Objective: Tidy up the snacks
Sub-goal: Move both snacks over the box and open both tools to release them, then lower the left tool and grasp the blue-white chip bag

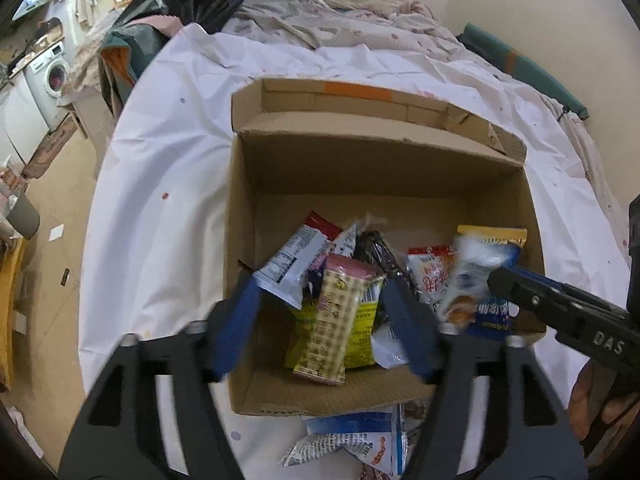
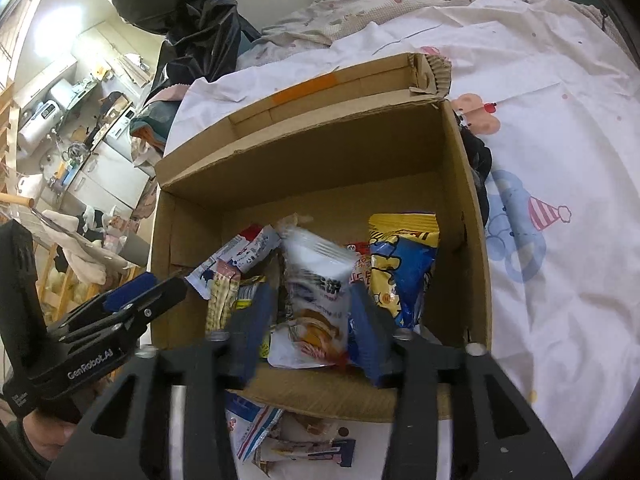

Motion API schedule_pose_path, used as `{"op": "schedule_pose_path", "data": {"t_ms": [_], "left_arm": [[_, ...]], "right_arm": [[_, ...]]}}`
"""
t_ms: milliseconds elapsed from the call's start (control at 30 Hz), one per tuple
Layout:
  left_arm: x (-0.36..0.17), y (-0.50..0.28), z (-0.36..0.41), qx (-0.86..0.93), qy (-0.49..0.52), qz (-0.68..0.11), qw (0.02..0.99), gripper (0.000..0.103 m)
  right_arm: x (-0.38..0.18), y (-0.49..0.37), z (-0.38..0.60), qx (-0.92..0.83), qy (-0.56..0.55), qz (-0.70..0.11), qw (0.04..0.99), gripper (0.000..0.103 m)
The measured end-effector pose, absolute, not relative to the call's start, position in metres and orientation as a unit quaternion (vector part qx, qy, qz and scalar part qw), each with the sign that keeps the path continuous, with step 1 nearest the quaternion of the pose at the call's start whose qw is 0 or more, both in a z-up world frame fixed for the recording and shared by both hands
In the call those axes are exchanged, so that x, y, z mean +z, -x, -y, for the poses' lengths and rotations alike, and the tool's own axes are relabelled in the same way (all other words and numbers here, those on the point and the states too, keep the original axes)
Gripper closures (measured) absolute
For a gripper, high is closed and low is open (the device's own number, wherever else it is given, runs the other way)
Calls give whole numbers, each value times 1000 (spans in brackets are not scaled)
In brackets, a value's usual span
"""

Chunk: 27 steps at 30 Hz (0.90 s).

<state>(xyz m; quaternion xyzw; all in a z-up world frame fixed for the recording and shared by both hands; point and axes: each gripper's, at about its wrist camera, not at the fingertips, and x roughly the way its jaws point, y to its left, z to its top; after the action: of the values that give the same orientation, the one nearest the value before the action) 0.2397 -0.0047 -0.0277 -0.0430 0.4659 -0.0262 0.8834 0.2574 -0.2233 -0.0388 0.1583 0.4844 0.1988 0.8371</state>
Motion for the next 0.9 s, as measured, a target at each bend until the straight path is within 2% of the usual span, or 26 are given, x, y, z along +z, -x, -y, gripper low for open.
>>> {"op": "schedule_pose_path", "data": {"t_ms": [33,67,133,900], "left_arm": [[-27,-239,4,-26,46,-464,884,22],[-26,-239,4,-27,48,-462,885,20],[-26,-239,4,-32,50,-462,885,19],[-12,-211,-9,-12,47,-421,906,19]], "right_arm": [[-38,-257,224,199,-162,-483,837,38],[-37,-257,225,200,-164,-481,838,32],[-36,-256,227,198,-168,-477,840,28],[-25,-245,236,196,-176,-461,847,27]]}}
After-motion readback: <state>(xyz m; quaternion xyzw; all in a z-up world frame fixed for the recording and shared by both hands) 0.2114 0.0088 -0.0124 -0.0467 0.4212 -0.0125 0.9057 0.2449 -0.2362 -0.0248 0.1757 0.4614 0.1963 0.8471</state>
